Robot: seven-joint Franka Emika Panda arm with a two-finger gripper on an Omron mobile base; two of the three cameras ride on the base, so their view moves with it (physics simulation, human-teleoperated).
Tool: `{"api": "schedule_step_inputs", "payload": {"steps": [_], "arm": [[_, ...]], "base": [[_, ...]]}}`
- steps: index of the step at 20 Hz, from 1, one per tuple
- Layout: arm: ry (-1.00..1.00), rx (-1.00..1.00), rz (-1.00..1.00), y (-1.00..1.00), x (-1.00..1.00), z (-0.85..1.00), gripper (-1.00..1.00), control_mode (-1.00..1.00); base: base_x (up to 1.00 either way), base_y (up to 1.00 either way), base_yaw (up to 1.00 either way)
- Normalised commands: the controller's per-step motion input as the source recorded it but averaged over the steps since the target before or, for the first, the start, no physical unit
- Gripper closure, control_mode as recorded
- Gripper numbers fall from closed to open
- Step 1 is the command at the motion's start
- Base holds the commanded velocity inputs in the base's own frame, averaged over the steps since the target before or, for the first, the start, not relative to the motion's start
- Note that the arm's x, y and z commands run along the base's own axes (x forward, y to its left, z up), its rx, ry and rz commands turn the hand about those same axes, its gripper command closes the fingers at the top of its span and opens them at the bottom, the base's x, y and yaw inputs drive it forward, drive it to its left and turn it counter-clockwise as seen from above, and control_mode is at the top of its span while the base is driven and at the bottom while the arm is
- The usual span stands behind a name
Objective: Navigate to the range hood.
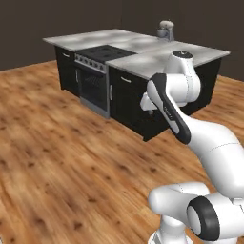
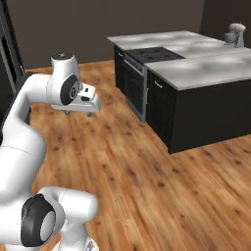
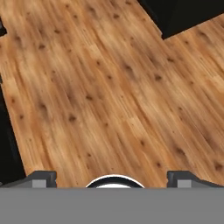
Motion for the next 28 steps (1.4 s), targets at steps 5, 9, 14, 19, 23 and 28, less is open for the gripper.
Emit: {"api": "schedule_step_inputs", "payload": {"steps": [5, 9, 14, 19, 23, 28], "arm": [[0.0, 0.0, 0.0, 0.0, 0.0, 0.0, -1.0, 1.0], [0.0, 0.0, 0.0, 0.0, 0.0, 0.0, -1.0, 1.0], [0.0, 0.0, 0.0, 0.0, 0.0, 0.0, -1.0, 1.0], [0.0, 0.0, 0.0, 0.0, 0.0, 0.0, -1.0, 1.0], [0.0, 0.0, 0.0, 0.0, 0.0, 0.0, -1.0, 1.0], [0.0, 0.0, 0.0, 0.0, 0.0, 0.0, -1.0, 1.0]], "base": [[0.4, 0.0, -0.37], [0.67, 0.03, -0.16], [0.97, 0.14, 0.05], [1.0, 0.03, 0.19], [1.0, 0.0, 0.22], [1.0, 0.0, 0.16]]}}
